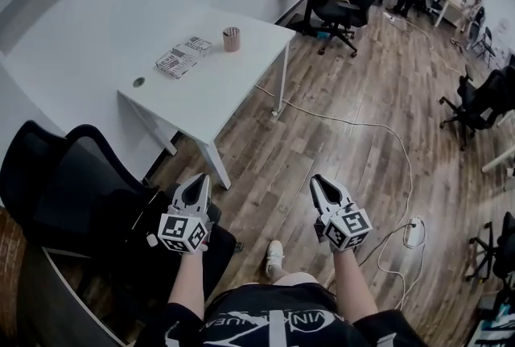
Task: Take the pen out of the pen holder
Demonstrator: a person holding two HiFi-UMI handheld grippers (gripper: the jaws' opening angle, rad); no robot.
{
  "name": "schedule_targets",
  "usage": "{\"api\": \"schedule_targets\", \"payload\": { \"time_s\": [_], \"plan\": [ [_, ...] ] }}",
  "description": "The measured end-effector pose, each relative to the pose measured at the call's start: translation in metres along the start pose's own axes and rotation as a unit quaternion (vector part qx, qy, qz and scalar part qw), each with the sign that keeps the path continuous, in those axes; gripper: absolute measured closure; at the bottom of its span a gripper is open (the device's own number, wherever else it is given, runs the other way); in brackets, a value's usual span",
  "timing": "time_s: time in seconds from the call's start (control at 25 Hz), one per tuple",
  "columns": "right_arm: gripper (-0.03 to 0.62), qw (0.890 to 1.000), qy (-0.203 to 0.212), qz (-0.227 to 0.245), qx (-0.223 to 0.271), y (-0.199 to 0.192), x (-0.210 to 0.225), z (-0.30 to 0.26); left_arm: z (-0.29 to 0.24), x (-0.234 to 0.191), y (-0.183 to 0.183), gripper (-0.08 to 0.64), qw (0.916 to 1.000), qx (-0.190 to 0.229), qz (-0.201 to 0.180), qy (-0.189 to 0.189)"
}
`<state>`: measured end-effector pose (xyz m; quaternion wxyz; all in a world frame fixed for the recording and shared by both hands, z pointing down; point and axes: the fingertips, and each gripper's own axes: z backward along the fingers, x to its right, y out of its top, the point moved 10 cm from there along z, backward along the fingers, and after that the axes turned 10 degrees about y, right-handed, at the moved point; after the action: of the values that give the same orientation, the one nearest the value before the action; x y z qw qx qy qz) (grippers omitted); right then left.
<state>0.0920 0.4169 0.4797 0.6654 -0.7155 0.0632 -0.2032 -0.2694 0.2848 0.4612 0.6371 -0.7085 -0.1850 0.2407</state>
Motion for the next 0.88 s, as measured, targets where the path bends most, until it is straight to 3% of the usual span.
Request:
{"api": "schedule_targets", "payload": {
  "time_s": [0.24,0.36,0.88],
  "plan": [
    [0.55,1.0,0.012,-0.005,-0.004,0.011,0.04,-0.027,-0.032,0.005,0.002,0.545,0.9999,-0.005,0.001,0.015],
    [0.495,1.0,0.017,-0.005,-0.008,0.013,0.058,-0.039,-0.048,0.004,-0.001,0.545,0.9996,-0.007,0.005,0.026],
    [0.439,1.0,0.009,-0.021,-0.005,0.022,0.118,-0.059,-0.091,0.003,-0.003,0.545,0.9983,-0.004,0.011,0.057]
  ]
}}
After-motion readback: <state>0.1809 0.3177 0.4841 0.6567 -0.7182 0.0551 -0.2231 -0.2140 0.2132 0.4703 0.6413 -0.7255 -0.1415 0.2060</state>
